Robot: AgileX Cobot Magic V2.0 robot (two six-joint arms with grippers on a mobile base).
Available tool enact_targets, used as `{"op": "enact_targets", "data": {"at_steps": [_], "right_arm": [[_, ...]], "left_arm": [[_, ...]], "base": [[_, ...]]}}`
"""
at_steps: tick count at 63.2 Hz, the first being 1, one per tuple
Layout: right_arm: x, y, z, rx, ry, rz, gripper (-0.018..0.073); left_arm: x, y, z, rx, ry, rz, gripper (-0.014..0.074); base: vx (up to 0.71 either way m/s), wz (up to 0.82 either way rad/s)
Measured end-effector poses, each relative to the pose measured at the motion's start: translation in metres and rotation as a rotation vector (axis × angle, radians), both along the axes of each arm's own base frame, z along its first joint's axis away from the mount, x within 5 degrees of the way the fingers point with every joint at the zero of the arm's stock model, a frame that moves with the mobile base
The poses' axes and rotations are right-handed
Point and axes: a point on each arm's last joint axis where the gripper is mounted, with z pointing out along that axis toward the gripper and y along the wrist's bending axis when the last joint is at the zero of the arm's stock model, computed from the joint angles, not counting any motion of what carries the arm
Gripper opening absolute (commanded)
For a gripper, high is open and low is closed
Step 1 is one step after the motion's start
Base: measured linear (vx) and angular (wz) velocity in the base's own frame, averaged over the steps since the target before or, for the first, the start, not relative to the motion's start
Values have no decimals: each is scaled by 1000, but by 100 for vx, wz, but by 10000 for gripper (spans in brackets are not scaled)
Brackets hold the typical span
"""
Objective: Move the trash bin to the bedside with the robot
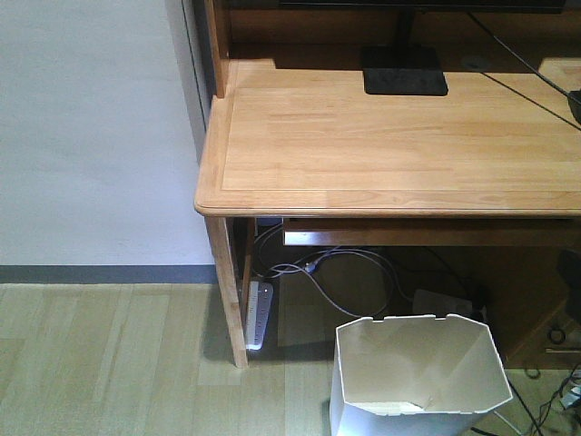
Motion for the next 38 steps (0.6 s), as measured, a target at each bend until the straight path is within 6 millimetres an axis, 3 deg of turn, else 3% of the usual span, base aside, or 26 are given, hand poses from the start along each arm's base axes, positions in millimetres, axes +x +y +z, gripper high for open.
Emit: {"op": "enact_targets", "data": {"at_steps": [14,38], "right_arm": [[36,-1,-2,-30,190,-1,552],[71,-5,-40,-64,439,-8,552]], "left_arm": [[0,0,0,0,0,0,-6],[0,0,0,0,0,0,-6]], "base": [[0,0],[0,0]]}}
